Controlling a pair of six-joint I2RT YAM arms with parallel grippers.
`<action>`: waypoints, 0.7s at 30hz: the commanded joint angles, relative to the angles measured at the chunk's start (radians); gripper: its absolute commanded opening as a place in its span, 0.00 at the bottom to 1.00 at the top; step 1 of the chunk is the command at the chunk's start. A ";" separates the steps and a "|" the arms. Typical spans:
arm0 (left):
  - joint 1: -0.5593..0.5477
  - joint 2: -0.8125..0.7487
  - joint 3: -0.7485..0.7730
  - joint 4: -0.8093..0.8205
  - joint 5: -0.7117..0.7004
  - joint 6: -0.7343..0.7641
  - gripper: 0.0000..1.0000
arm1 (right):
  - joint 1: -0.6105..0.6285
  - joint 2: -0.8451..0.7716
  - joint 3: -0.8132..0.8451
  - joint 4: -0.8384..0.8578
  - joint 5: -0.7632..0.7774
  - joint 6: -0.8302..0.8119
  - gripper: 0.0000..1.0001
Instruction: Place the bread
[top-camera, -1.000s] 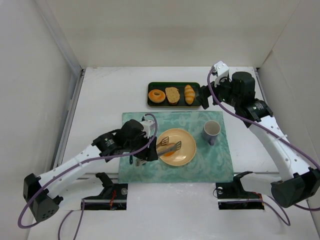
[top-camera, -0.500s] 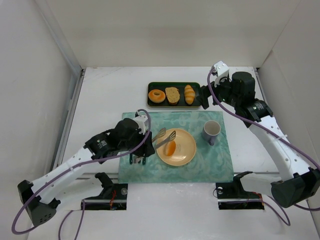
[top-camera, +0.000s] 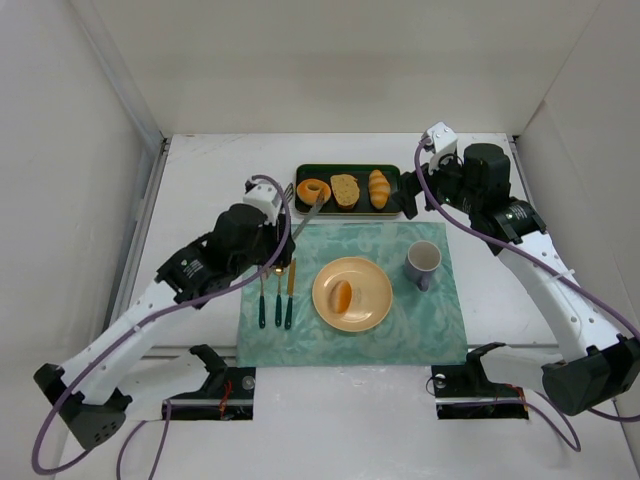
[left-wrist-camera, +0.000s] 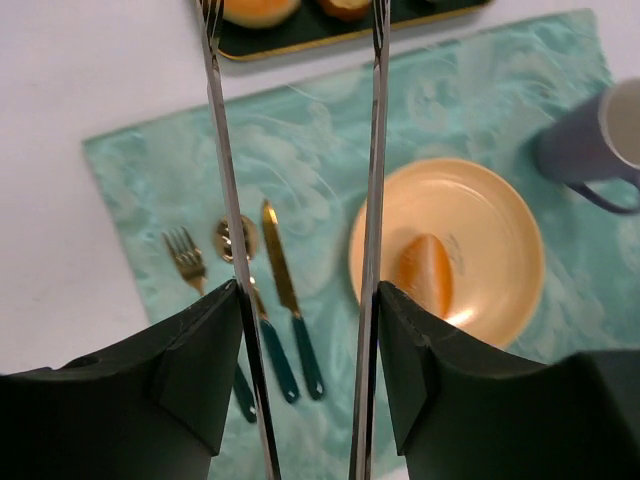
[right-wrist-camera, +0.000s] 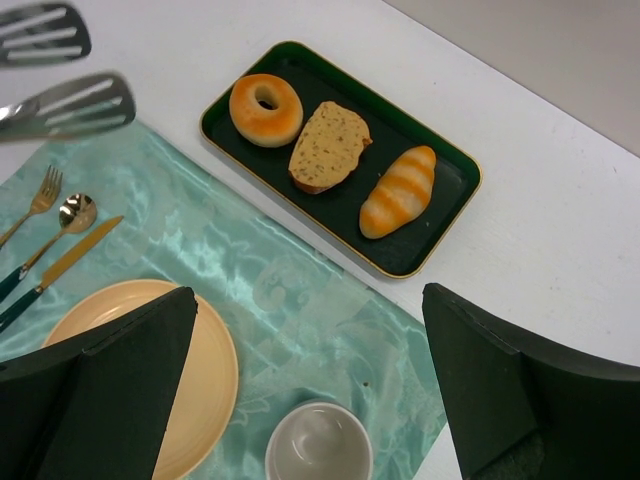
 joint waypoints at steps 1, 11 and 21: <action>0.100 0.048 0.036 0.140 -0.037 0.126 0.50 | 0.004 -0.037 0.001 0.058 -0.023 -0.003 1.00; 0.556 0.157 -0.070 0.326 0.158 0.319 0.50 | 0.004 -0.037 0.001 0.058 -0.041 -0.003 1.00; 0.809 0.313 -0.157 0.497 0.278 0.376 0.50 | 0.004 -0.071 0.001 0.049 -0.060 -0.003 1.00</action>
